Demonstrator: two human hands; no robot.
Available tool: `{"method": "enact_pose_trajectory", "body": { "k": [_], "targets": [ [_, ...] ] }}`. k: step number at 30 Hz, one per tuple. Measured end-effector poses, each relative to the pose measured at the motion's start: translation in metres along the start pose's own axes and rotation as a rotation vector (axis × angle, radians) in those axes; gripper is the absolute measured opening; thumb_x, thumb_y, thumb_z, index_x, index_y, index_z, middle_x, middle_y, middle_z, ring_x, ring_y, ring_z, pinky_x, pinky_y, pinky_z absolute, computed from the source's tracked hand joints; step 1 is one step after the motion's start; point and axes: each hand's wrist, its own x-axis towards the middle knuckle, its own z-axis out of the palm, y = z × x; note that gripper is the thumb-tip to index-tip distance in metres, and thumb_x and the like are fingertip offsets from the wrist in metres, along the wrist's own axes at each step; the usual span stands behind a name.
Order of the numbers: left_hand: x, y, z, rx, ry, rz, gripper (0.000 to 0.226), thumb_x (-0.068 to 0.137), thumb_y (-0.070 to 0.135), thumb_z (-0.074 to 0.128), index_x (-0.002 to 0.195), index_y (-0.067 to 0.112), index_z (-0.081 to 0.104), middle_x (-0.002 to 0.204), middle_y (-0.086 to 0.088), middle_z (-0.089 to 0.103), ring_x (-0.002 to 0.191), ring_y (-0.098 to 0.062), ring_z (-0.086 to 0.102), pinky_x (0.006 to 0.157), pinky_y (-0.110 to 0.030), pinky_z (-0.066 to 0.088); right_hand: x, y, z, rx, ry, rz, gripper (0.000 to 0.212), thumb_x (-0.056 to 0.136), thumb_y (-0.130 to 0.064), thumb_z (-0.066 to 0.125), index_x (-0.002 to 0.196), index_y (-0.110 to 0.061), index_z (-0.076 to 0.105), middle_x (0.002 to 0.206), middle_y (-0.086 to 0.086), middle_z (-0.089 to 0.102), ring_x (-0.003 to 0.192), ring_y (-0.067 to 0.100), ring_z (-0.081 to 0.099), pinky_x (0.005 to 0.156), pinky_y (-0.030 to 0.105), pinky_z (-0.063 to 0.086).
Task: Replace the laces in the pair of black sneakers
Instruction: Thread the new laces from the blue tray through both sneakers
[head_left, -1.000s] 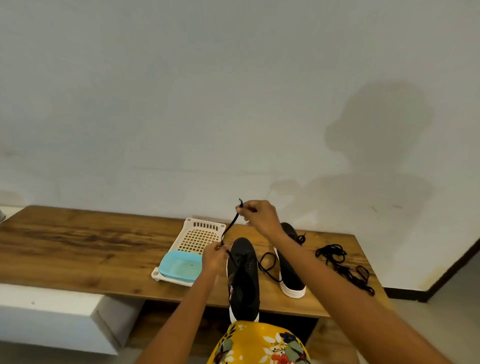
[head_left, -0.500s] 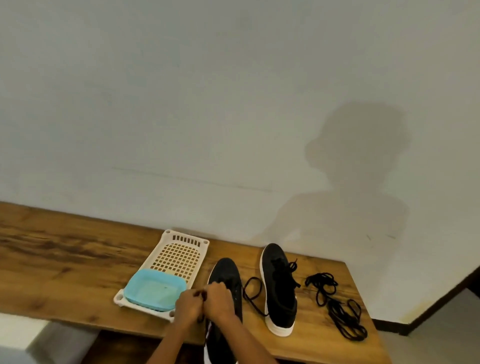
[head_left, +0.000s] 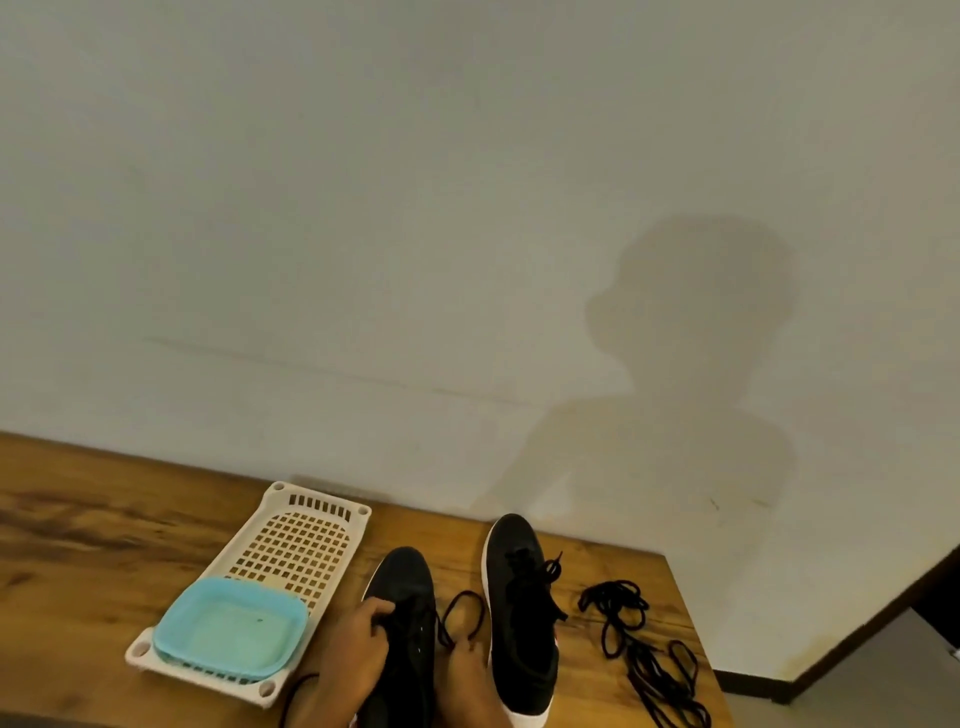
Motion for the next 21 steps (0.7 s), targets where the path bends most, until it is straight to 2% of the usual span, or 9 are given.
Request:
{"method": "enact_pose_trajectory", "body": {
  "k": [3,5,6,8,11,14,17,19,21],
  "targets": [
    [-0.004,0.002,0.003,-0.012,-0.015,0.016,0.031,0.088,-0.004,0.047,0.109,0.014,0.063,0.116,-0.004,0.063,0.108,-0.017,0.058,0.094,-0.024,0.043,-0.006,0.003,-0.003,0.043,-0.013,-0.076,0.038,0.099,-0.030,0.034,0.132,-0.013,0.043,0.133,0.011,0.051,0.115,0.026,0.052,0.095,0.033,0.043],
    [-0.009,0.004,-0.001,-0.043,-0.002,0.021,0.031,0.088,-0.006,0.046,0.109,0.010,0.063,0.115,-0.006,0.063,0.107,-0.019,0.058,0.088,-0.021,0.042,-0.009,0.005,-0.011,-0.094,-0.071,-0.130,0.017,0.098,-0.027,0.041,0.098,-0.019,0.056,0.107,0.006,0.062,0.095,0.020,0.055,0.080,0.030,0.043],
    [-0.010,0.004,-0.003,-0.053,0.002,0.024,0.031,0.089,-0.006,0.045,0.109,0.010,0.062,0.114,-0.006,0.063,0.106,-0.020,0.059,0.085,-0.021,0.042,-0.013,0.004,-0.015,-0.102,-0.077,-0.117,0.017,0.098,-0.028,0.045,0.089,-0.019,0.056,0.095,0.003,0.062,0.088,0.019,0.056,0.072,0.027,0.040],
    [-0.010,0.008,-0.008,-0.040,0.011,0.023,0.031,0.090,-0.005,0.045,0.110,0.012,0.062,0.114,-0.007,0.063,0.101,-0.026,0.061,0.081,-0.027,0.047,-0.019,-0.002,-0.031,0.044,-0.042,-0.154,0.022,0.097,-0.031,0.050,0.085,-0.015,0.059,0.084,0.001,0.061,0.077,0.014,0.059,0.063,0.022,0.039],
    [-0.013,0.020,-0.017,-0.053,0.046,0.038,0.033,0.090,-0.004,0.046,0.113,0.011,0.063,0.118,-0.009,0.062,0.105,-0.028,0.060,0.088,-0.033,0.047,-0.036,-0.031,-0.079,0.351,0.022,-0.240,0.034,0.098,-0.027,0.049,0.066,-0.017,0.052,0.062,-0.004,0.053,0.054,0.005,0.048,0.050,0.014,0.035],
    [-0.019,0.050,-0.022,-0.098,0.024,0.170,0.027,0.092,0.003,0.051,0.114,0.011,0.064,0.118,-0.007,0.063,0.110,-0.022,0.058,0.089,-0.022,0.041,-0.054,-0.069,-0.135,0.756,-0.026,-0.258,0.029,0.101,-0.026,0.045,0.080,-0.014,0.059,0.058,-0.001,0.054,0.042,0.007,0.041,0.040,0.016,0.030],
    [-0.039,0.097,-0.024,-0.206,-0.094,0.259,0.022,0.099,0.022,0.045,0.108,0.017,0.063,0.105,-0.001,0.063,0.103,-0.014,0.058,0.083,-0.019,0.037,-0.078,-0.100,-0.185,1.210,-0.150,-0.232,0.028,0.102,-0.025,0.040,0.088,-0.008,0.057,0.055,0.000,0.050,0.038,0.008,0.038,0.039,0.020,0.028],
    [-0.054,0.128,-0.026,-0.345,-0.191,0.267,0.031,0.102,0.029,0.035,0.110,0.015,0.062,0.100,0.003,0.062,0.096,-0.009,0.058,0.077,-0.012,0.040,-0.094,-0.114,-0.212,1.377,-0.187,-0.237,0.029,0.103,-0.026,0.039,0.085,-0.008,0.054,0.053,0.000,0.046,0.040,0.009,0.037,0.038,0.020,0.030],
    [-0.065,0.150,-0.029,-0.423,-0.231,0.298,0.034,0.102,0.027,0.034,0.108,0.010,0.063,0.085,0.002,0.063,0.080,-0.010,0.059,0.065,-0.008,0.045,-0.108,-0.120,-0.231,1.412,-0.162,-0.262,0.030,0.103,-0.026,0.038,0.084,-0.008,0.053,0.054,0.001,0.045,0.041,0.009,0.036,0.039,0.020,0.032]
  ]
}}
